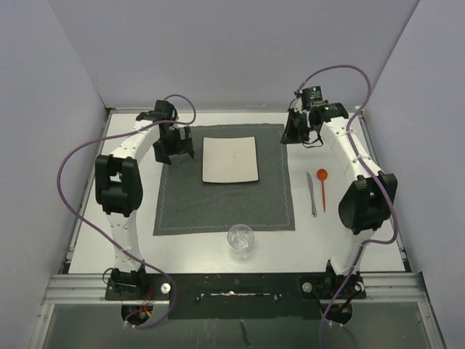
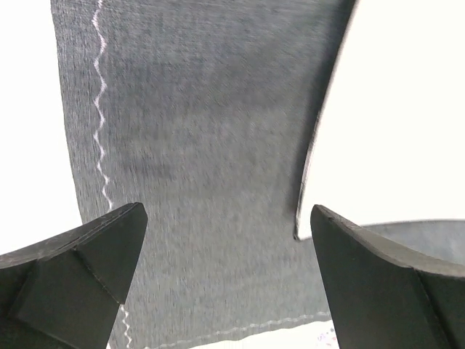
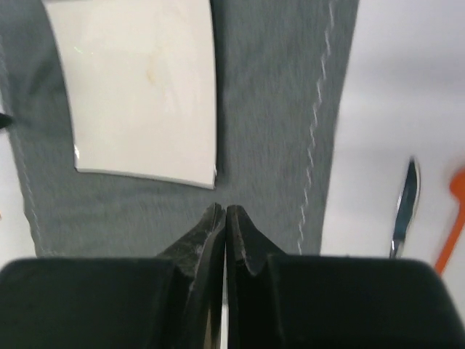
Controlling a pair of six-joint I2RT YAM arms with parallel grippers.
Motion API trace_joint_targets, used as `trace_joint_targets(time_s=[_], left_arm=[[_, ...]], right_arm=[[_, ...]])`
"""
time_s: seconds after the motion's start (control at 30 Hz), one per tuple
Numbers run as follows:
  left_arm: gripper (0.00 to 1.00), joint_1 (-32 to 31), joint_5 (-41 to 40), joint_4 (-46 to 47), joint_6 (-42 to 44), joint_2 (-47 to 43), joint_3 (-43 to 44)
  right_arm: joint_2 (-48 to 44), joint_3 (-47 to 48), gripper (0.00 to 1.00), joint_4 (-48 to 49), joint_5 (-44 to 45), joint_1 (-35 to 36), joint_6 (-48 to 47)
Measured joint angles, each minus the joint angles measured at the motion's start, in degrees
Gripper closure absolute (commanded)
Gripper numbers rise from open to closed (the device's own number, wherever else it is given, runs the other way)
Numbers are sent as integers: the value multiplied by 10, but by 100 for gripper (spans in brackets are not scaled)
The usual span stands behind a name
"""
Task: Set the dinner table for one person
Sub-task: Adjust the napkin at the center of the board.
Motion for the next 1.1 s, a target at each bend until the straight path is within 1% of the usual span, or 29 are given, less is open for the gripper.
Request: trace_joint_targets(time_s=[0.1,0.2,0.33,0.43,0.53,0.77,0.93,1.1], left_arm=[[2,0,23,24,9,-65,-41],[2,-1,54,43,22,-106,-57],[2,-7,74,65,37,-135,-90],[2,-12,81,68,43,-149,-127],[2,-13,83,66,47,-159,-156],[2,-13,82,71,50,-184,-185],[2,-13,83,81,53,-212,-188],[2,-13,83,90,54,-218,-188]], right_arm=[[-79,-133,100,9,23,13,20],[-122,-238,100,11,51,29,37],[-156,-342,100,13,78,54,54],[-174,-400,100,9,90,71,63],[-177,-426,100,9,100,79,71],[-176,-455,100,1,135,89,88],[-169,-483,100,-1,147,101,97],[-143,-494,100,2,153,127,108]])
